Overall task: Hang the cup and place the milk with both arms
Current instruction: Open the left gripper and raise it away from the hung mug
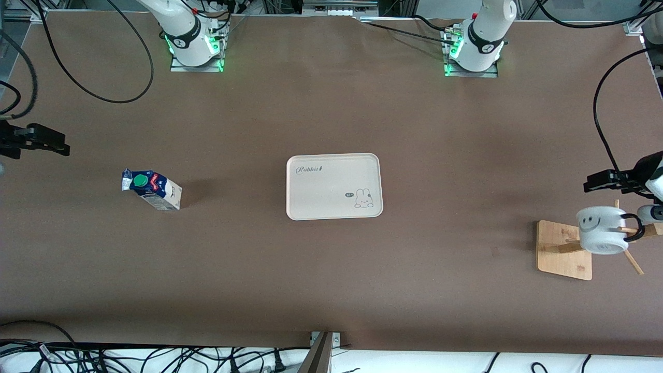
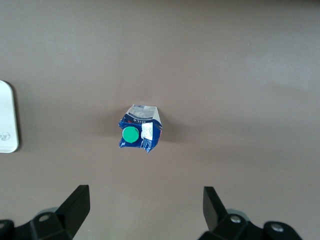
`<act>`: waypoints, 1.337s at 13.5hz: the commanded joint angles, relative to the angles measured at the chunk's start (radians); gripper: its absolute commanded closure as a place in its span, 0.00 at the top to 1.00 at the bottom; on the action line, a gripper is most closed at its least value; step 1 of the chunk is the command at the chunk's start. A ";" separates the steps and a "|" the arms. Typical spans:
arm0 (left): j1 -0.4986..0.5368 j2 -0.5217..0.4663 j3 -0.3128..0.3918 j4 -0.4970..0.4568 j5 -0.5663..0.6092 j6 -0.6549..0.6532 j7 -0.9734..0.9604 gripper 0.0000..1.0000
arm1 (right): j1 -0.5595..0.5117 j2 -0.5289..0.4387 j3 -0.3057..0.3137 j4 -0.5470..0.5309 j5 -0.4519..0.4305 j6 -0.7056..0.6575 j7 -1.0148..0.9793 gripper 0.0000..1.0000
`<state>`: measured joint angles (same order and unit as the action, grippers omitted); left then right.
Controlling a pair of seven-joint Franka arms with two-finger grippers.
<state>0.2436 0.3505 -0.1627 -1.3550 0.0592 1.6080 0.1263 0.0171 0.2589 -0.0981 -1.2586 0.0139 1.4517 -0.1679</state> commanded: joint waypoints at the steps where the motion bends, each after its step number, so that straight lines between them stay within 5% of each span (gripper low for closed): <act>1: 0.002 -0.045 -0.040 -0.007 -0.001 -0.051 0.004 1.00 | -0.152 -0.081 0.162 -0.120 0.020 0.064 0.001 1.00; 3: -0.003 -0.054 -0.058 -0.009 0.001 -0.054 0.003 1.00 | -0.134 -0.084 0.164 -0.117 -0.005 0.069 -0.001 1.00; 6: -0.010 -0.088 -0.069 -0.018 -0.001 -0.074 0.003 1.00 | -0.048 -0.084 0.170 -0.096 -0.176 0.062 0.001 1.00; 9: -0.074 -0.195 -0.043 -0.130 -0.013 -0.059 -0.054 1.00 | -0.048 -0.124 0.172 -0.119 -0.173 0.038 0.002 1.00; 14: -0.291 -0.388 0.184 -0.376 -0.015 0.136 -0.120 1.00 | -0.080 -0.144 0.169 -0.165 -0.152 0.065 0.008 1.00; 18: -0.323 -0.438 0.181 -0.421 0.002 0.104 -0.081 1.00 | -0.092 -0.132 0.161 -0.159 -0.100 0.050 0.024 1.00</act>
<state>-0.0458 -0.0437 0.0075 -1.7306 0.0587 1.7284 0.0138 -0.0641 0.1503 0.0592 -1.3901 -0.1137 1.4978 -0.1612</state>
